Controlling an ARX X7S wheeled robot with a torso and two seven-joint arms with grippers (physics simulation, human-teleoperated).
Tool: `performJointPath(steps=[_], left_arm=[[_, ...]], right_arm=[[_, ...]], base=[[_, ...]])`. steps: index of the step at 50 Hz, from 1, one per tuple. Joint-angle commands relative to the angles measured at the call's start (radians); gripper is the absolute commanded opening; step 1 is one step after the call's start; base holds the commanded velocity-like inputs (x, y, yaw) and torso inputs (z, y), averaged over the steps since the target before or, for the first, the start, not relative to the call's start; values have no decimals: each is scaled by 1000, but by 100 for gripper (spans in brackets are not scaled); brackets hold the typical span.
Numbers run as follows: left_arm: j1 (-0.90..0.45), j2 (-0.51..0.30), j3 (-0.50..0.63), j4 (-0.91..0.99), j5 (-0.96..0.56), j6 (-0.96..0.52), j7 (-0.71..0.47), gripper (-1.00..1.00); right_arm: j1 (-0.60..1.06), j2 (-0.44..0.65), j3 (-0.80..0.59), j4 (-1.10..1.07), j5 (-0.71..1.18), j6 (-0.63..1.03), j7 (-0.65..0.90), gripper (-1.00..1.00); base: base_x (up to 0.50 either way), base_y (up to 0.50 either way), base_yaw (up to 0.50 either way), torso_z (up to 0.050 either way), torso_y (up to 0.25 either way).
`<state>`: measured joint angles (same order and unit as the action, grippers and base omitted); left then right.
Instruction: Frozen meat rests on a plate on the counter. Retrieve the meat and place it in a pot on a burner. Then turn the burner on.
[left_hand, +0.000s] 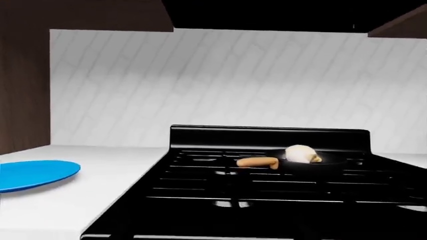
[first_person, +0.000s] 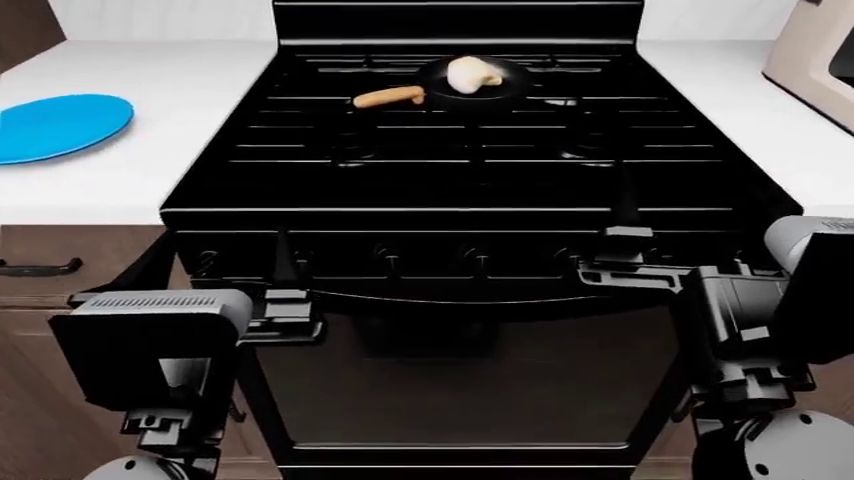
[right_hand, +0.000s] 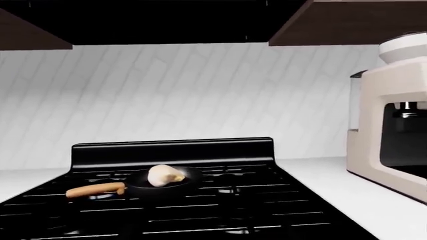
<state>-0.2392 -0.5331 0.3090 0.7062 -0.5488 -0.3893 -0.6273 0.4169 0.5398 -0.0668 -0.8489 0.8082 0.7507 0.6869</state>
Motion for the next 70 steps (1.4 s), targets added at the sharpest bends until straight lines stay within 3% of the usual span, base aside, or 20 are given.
performJointPath(steps=[1, 22, 70], left_arm=[[2, 3, 10, -15, 2, 7, 9, 100], [-2, 6, 24, -25, 3, 4, 12, 100], [16, 10, 20, -74, -18, 53, 43, 100]], right_arm=[[-3, 1, -20, 16, -5, 13, 7, 100], [-3, 11, -61, 58, -35, 6, -19, 100], [157, -79, -117, 165, 118, 202, 87, 100]], base=[[0, 0, 0, -50, 0], [0, 0, 0, -50, 0], [0, 0, 0, -50, 0]])
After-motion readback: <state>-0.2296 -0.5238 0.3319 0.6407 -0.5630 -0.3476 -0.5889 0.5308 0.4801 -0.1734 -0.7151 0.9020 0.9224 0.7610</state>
